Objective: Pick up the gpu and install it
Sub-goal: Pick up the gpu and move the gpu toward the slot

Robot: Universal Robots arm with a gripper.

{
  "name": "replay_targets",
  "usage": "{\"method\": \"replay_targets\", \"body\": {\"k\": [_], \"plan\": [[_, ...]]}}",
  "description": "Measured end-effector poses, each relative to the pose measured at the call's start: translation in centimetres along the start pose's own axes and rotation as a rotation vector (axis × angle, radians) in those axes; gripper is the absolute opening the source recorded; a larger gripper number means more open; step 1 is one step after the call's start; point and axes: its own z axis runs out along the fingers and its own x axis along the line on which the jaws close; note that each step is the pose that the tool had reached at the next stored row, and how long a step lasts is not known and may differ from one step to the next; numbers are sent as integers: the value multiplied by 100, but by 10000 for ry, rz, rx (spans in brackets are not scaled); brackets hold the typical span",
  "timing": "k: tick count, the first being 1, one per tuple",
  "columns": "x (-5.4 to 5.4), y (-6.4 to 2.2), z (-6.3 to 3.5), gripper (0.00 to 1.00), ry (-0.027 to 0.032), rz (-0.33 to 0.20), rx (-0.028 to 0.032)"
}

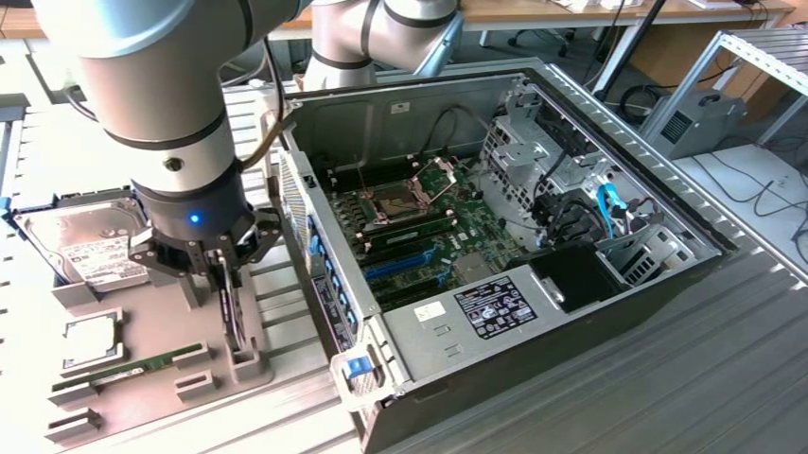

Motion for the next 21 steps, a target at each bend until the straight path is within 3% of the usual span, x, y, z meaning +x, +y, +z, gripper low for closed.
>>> {"method": "replay_targets", "body": {"k": [21], "plan": [[-3,5,-127,27,-1,0,9]]}}
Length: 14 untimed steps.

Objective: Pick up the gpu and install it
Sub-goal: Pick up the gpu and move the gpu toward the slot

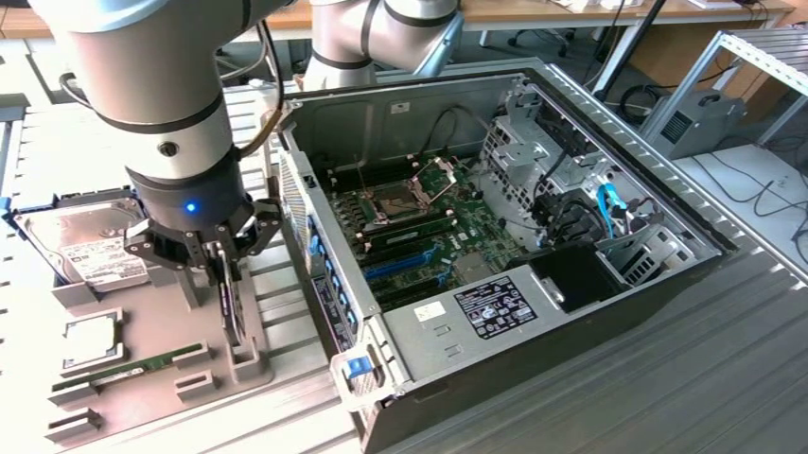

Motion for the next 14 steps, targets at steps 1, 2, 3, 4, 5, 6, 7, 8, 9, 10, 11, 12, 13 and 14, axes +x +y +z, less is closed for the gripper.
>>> {"method": "replay_targets", "body": {"k": [1,2,3,4,5,6,7,8,9,10,11,12,13,14], "plan": [[0,0,-4,27,0,0,1],[0,0,-10,27,0,-1,2],[0,0,-14,27,0,-1,3],[-1,1,-19,27,0,0,3],[-1,1,-23,27,0,0,3],[-1,1,-34,27,0,0,5],[-1,1,-38,27,-1,0,5],[-1,2,-42,27,-1,0,5],[-1,2,-48,27,-1,0,7],[-1,2,-53,27,-1,0,8],[-2,2,-56,27,-1,0,8],[-2,2,-62,27,-1,-1,9],[-2,3,-66,27,-1,0,10],[-2,3,-70,27,-1,0,10]]}}
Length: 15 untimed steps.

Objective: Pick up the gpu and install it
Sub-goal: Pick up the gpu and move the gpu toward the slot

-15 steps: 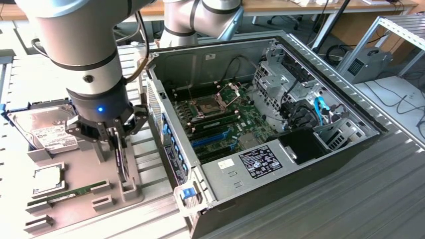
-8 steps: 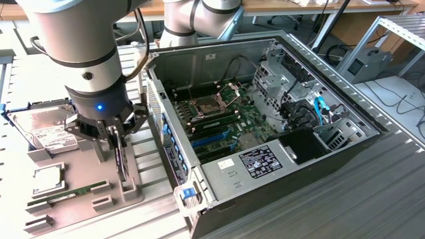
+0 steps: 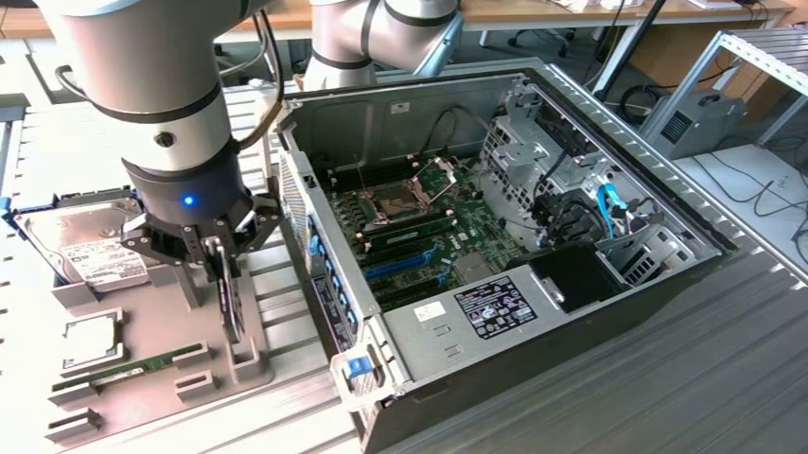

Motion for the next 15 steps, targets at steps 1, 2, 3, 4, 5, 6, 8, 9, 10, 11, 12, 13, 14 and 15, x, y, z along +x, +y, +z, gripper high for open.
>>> {"method": "replay_targets", "body": {"k": [1,2,3,4,5,6,8,9,10,11,12,13,14,15], "plan": [[0,0,-6,27,1,0,1],[0,0,-10,27,1,0,1],[-1,1,-17,27,0,0,2],[-1,1,-24,27,0,-1,3],[-1,1,-30,27,0,0,4],[-1,1,-36,27,-1,0,4],[-1,2,-50,27,-1,0,6],[-2,2,-56,27,0,-1,7],[-2,2,-62,27,0,0,8],[-2,3,-70,27,-1,0,10],[-2,3,-79,27,-1,0,11],[-2,4,-93,27,-1,0,16],[-2,4,-103,27,-2,0,19],[-3,5,-108,27,-3,0,18]]}}
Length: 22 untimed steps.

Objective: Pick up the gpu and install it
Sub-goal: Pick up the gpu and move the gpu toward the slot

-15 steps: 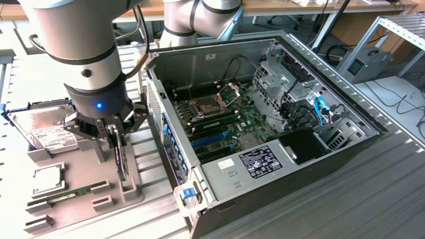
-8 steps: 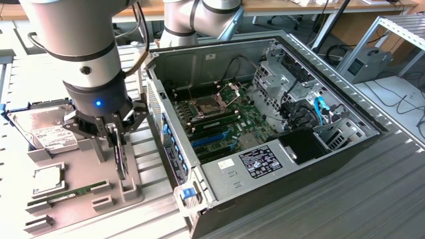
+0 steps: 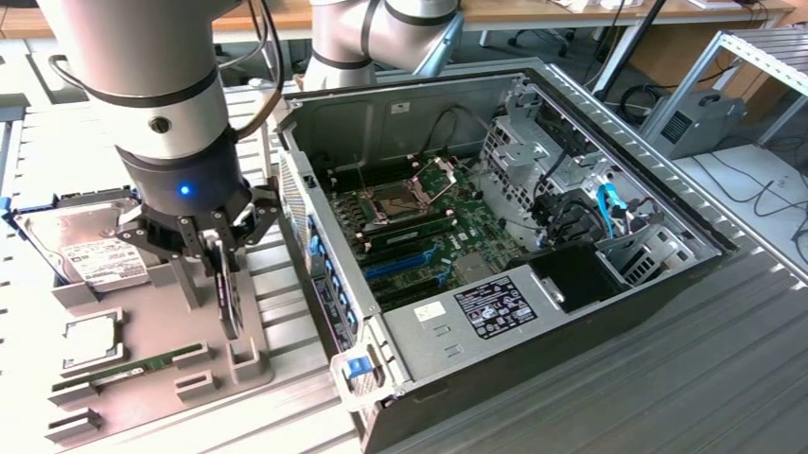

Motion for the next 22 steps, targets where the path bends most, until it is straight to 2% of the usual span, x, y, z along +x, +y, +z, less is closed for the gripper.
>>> {"method": "replay_targets", "body": {"k": [22], "plan": [[-3,4,-118,27,2,0,1]]}}
